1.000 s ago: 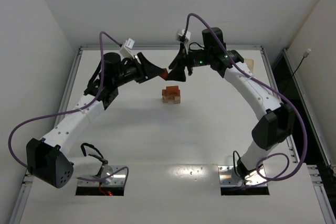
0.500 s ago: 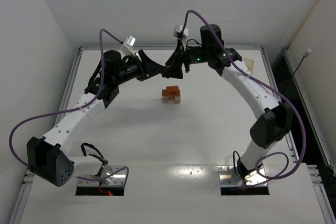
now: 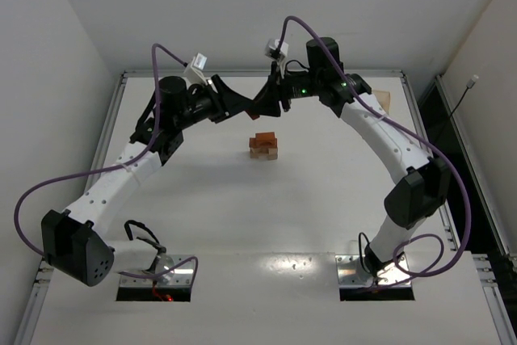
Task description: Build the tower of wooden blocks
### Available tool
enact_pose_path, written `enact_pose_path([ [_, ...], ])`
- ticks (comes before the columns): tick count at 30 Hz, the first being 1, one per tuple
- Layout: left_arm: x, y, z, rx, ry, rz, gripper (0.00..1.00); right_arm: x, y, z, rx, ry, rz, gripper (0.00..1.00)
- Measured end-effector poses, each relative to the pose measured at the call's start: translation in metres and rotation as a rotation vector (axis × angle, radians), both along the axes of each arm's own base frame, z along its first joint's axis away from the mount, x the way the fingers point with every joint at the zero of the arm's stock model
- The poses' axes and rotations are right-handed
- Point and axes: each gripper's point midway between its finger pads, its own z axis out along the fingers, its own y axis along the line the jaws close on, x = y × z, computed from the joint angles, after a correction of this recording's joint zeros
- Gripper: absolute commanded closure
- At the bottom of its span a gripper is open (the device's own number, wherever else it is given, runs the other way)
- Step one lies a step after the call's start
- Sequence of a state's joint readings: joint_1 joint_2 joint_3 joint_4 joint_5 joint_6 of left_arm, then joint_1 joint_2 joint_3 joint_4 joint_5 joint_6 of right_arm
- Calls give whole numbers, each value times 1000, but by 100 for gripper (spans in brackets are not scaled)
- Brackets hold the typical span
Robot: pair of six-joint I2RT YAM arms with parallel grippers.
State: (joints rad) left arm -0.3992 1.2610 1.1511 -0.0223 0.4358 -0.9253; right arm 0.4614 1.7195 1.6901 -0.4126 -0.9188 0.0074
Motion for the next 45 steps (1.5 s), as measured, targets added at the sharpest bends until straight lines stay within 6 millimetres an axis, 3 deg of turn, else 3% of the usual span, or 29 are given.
enact_pose_path([
  [6,1,0,0,1,0,4,100,1,0,0,-2,-2,-4,92],
  [8,1,0,-1,1,1,4,72,1,0,0,-3,-3,-5,98],
  [9,1,0,-1,1,2,4,51,1,0,-1,-3,-4,-5,100],
  [12,3,1,-1,7,-4,13,32,-2,0,-1,-4,1,6,100],
  [19,3,2,-1,11,-7,17,24,-4,-2,-8,-38,-25,13,100],
  [23,4,11,-4,34,-9,34,21,-2,-14,-13,-74,-66,-1,100],
  [28,18,50,-12,104,-35,104,24,1,-44,-21,-146,-152,-9,100],
  [32,25,86,-32,181,-40,99,24,2,-66,-29,-224,-256,45,100],
  [37,33,107,-59,178,29,50,23,6,-67,-36,-294,-363,220,100],
  [40,37,113,-79,173,80,9,23,20,-61,-52,-310,-415,316,100],
  [42,36,114,-89,179,101,-20,21,21,-61,-81,-343,-387,379,100],
  [45,35,112,-94,191,112,-64,21,22,-63,-105,-373,-353,418,100],
])
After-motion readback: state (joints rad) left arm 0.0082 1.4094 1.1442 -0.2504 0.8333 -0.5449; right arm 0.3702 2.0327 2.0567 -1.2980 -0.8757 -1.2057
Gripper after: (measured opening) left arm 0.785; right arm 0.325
